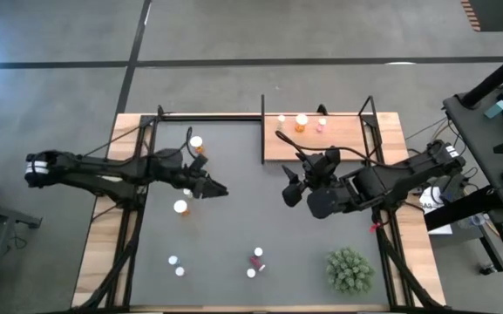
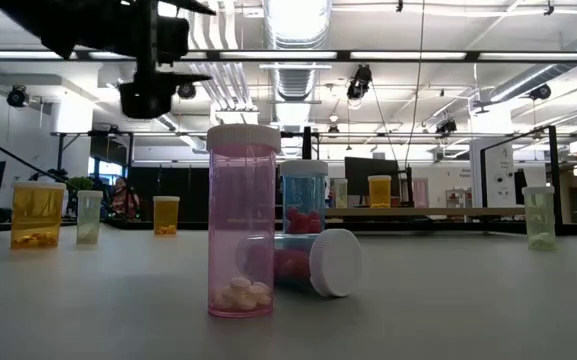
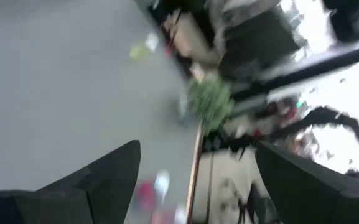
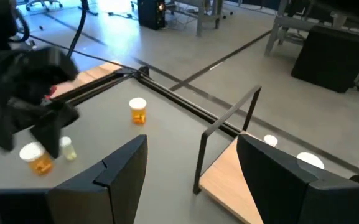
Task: Pick and place medicine bottles onto shelf by color
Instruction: Put the bottom left blue medicine bottle on the shelf
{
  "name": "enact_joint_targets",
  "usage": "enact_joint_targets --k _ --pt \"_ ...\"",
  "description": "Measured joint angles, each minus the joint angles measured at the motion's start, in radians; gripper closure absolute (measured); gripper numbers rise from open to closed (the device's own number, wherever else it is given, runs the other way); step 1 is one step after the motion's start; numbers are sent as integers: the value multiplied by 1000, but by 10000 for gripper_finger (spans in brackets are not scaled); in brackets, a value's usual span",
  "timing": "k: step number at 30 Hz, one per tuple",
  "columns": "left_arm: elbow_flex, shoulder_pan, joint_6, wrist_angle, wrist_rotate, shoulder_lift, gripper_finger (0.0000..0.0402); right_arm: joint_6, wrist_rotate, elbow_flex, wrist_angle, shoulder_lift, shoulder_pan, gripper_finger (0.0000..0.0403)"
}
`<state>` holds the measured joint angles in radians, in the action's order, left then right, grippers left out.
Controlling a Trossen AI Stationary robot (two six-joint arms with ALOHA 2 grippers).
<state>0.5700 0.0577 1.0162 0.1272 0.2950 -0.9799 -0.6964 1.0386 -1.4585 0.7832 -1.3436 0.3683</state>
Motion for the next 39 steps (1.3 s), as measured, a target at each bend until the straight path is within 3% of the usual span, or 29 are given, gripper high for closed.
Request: enact_joint_targets --k 5,9,15,20,27,31,35,39 --pt "71 -81 77 -354 100 24 100 0 0 0 15 14 0 165" --pt "94 -212 188 -552 144 39 100 -2 0 0 23 18 0 165" --pt "88 -457 432 -570 138 43 100 -10 0 0 23 18 0 165" --pt "80 -578 541 -558 118 7 100 -9 0 0 24 18 0 165" --pt "110 -621 579 -731 105 -62 100 -2 0 6 30 17 0 165" --pt "130 -630 584 -822 29 -83 100 27 0 6 30 17 -7 165" --pt "134 -630 613 -827 -41 -119 100 66 1 7 30 18 -9 165" --pt "137 -647 645 -828 -49 -181 100 69 0 7 30 20 -14 165"
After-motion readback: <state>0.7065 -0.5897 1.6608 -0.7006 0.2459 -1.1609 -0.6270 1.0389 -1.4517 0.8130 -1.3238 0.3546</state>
